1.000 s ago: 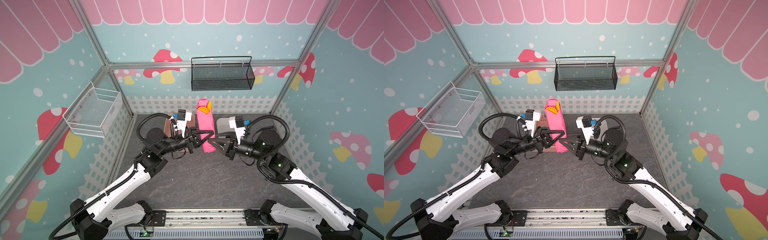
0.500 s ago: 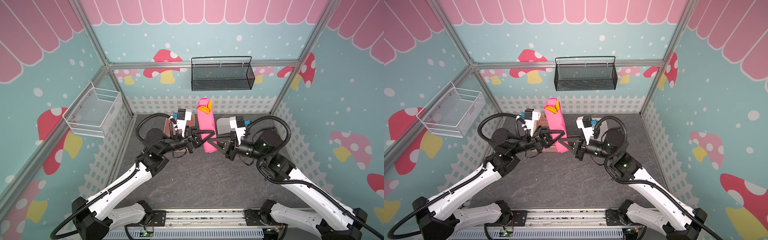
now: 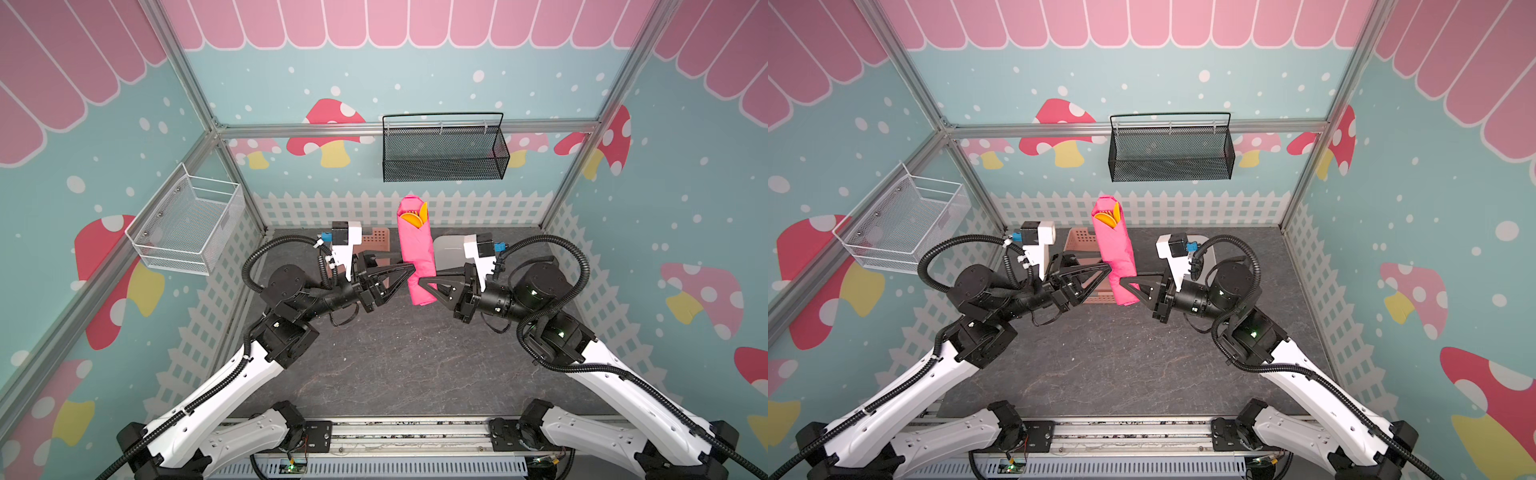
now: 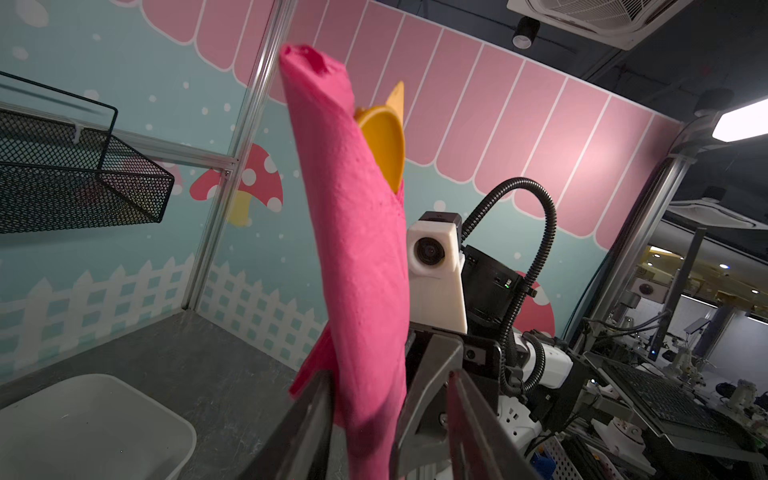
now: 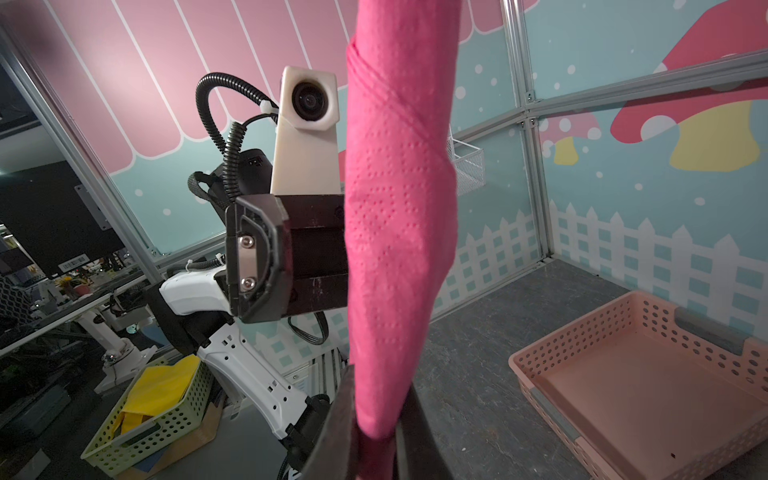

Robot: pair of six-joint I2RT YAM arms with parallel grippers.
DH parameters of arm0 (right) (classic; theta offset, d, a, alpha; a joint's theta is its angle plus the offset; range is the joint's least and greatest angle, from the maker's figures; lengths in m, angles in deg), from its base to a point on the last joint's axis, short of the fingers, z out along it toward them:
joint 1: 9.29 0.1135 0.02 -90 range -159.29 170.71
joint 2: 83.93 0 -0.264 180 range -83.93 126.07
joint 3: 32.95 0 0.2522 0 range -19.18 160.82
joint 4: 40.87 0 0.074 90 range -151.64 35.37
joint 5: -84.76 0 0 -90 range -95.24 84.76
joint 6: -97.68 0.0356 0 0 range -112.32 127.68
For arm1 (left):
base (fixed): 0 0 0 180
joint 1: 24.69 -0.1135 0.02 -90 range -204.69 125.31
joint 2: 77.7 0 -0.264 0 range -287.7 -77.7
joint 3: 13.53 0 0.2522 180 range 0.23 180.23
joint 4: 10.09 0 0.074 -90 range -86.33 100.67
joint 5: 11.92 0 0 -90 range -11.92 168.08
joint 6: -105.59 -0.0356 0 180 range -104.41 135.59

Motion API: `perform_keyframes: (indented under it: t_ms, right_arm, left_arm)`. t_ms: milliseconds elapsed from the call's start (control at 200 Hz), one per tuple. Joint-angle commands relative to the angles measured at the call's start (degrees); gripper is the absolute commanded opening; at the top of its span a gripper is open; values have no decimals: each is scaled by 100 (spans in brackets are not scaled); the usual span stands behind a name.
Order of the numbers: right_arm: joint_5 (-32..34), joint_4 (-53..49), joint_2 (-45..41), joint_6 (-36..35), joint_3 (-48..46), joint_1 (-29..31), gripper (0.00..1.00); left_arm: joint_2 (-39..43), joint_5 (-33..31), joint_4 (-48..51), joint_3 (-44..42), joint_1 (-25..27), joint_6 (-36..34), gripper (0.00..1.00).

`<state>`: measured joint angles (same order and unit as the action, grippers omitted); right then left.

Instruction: Place the utensils on the paper napkin and roll it up

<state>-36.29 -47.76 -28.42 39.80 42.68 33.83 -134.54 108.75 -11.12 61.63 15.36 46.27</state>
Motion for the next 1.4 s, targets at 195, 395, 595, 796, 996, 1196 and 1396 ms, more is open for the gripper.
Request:
perform_keyframes:
  t_ms: [195,395,595,796,996,1196,1396]
  right_arm:
    - [-482,350,-187,-34,49,-13,2]
    - [-1072,855,-104,201,47,-11,1]
    - [-1285,983,12,298,47,-13,1]
    - [-1402,1078,74,374,-7,-11,1]
    - [-1395,1102,66,400,-60,-13,1]
    - [-1360,1103,57,391,-87,-13,1]
    - [-1296,1083,66,399,-156,-13,0]
  left_arm:
    - [-139,654,119,169,-63,-48,73]
    - [-505,1279,-300,341,77,50,96]
    - [-834,1775,-1006,421,299,283,94]
    - [-1057,2025,-1589,483,371,626,83]
    - [-1127,2166,-2101,473,378,947,72]
    - [-1085,2150,-2349,411,380,1030,60]
    - [-1092,2139,-2389,437,380,1043,54]
